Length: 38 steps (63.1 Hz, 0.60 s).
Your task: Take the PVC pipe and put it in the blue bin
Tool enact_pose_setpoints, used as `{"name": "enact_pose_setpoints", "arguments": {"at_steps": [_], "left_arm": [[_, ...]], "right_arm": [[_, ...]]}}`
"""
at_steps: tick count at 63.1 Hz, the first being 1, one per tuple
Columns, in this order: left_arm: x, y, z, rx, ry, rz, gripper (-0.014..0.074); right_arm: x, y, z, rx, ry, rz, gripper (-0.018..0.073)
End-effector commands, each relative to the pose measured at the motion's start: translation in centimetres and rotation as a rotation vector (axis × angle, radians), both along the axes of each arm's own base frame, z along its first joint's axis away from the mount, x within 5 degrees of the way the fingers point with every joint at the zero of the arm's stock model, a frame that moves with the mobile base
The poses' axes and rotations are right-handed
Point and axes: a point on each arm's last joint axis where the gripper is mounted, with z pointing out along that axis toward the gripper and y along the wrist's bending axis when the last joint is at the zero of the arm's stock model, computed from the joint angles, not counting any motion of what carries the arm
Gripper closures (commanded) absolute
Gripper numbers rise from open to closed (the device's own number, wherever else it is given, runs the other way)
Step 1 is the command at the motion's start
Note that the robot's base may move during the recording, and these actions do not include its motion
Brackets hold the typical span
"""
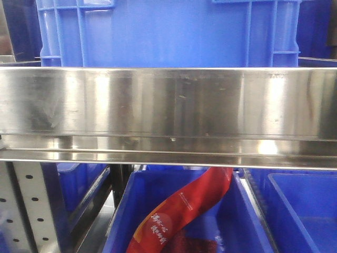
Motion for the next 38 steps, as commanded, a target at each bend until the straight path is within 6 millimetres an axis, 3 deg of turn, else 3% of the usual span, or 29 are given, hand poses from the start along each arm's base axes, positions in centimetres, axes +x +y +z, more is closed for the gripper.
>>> {"name": "enact_pose_setpoints", "arguments": {"at_steps": [1, 9, 19, 38], "left_arm": [[-2.3, 0.5, 2.0, -0.044, -0.051, -0.023, 0.0708], [-4.1, 0.9, 2.9, -0.045, -0.06, -0.05, 0.0708], [-5.3, 1.1, 2.1, -0.029, -0.033, -0.067, 0.0708], [-8.0, 3.2, -5.3, -0.135, 0.002, 0.005, 0.0708]], "right_arm": [[-2.0, -0.9, 2.2, 0.037, -0.089, -0.009, 0.0728], [-3.5, -1.8, 3.2, -0.017, -0.159, -0.034, 0.0728], [-5.0, -2.5, 2.5, -0.021, -0.179, -0.053, 0.0728], [-8.8, -4.8, -3.3, 0.012, -0.214, -0.135, 0.0728]]}}
